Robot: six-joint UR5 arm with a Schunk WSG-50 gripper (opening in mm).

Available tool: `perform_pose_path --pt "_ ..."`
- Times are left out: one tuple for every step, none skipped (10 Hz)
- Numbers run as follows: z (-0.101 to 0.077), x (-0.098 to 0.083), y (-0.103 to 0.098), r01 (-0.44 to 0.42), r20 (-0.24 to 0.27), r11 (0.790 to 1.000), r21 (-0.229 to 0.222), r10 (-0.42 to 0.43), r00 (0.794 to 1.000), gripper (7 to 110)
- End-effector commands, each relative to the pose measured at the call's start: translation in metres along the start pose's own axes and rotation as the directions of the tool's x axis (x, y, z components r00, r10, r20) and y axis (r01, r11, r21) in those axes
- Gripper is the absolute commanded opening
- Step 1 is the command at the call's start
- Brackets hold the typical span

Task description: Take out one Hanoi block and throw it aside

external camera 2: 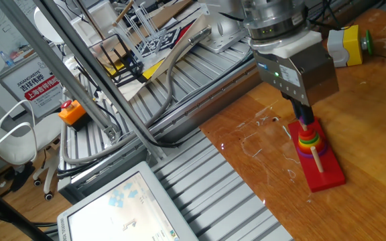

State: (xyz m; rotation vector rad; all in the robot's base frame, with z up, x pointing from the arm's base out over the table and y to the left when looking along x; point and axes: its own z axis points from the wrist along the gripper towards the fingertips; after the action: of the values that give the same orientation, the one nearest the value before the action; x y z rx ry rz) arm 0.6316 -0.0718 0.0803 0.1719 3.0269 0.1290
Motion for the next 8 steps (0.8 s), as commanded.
perform_pose_path --pt "0.001 -0.003 0.02 -0.037 0.01 0.999 0.005 0.037 0.999 7" --pt "0.002 -0.004 0.029 -0.049 0.014 0.999 0.01 0.049 0.999 7" --pt "0.002 -0.005 0.036 -0.059 0.018 0.998 0.012 0.059 0.998 7" --pt "0.003 -0.006 0.043 -0.068 0.021 0.998 0.012 0.068 0.997 7" --pt "0.003 -0.007 0.048 -0.076 0.023 0.997 0.014 0.075 0.997 7" --pt "0.004 -0.007 0.055 -0.083 0.028 0.996 0.015 0.083 0.996 7" --pt "0.005 -0.007 0.06 -0.092 0.031 0.996 0.014 0.092 0.995 7" --pt "0.005 -0.007 0.065 -0.101 0.035 0.995 0.014 0.101 0.994 7"
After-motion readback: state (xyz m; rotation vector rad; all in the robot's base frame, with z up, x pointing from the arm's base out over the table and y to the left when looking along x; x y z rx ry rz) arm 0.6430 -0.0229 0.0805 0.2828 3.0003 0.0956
